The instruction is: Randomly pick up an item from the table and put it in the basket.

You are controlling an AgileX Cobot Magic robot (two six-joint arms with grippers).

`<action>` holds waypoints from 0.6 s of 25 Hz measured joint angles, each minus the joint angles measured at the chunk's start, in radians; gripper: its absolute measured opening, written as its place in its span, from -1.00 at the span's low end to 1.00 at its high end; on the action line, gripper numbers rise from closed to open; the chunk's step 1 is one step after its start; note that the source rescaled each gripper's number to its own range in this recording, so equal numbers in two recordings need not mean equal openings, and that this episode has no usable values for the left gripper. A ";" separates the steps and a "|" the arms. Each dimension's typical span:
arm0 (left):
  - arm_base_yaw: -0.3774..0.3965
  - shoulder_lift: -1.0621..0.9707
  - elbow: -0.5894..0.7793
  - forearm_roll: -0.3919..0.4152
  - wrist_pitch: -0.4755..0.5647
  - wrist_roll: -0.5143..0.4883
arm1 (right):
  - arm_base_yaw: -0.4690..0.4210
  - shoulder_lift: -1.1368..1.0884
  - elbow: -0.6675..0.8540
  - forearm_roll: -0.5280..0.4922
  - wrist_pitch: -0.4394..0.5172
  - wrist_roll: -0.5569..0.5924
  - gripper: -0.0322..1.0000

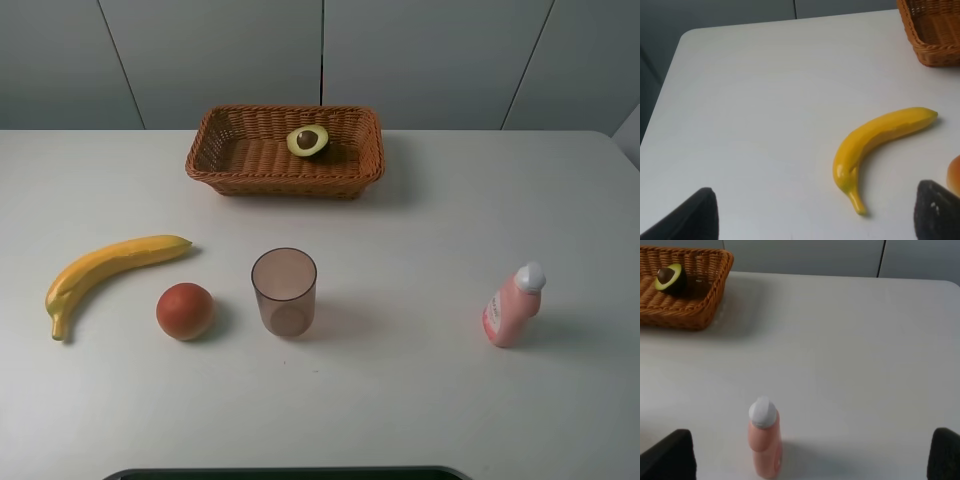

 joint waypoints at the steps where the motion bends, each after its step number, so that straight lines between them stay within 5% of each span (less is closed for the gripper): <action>1: 0.000 0.000 0.000 0.000 0.000 0.000 | 0.000 0.000 0.000 0.000 0.000 0.000 1.00; 15: 0.000 0.000 0.000 0.000 0.000 0.000 | 0.000 0.000 0.000 0.000 0.000 0.002 1.00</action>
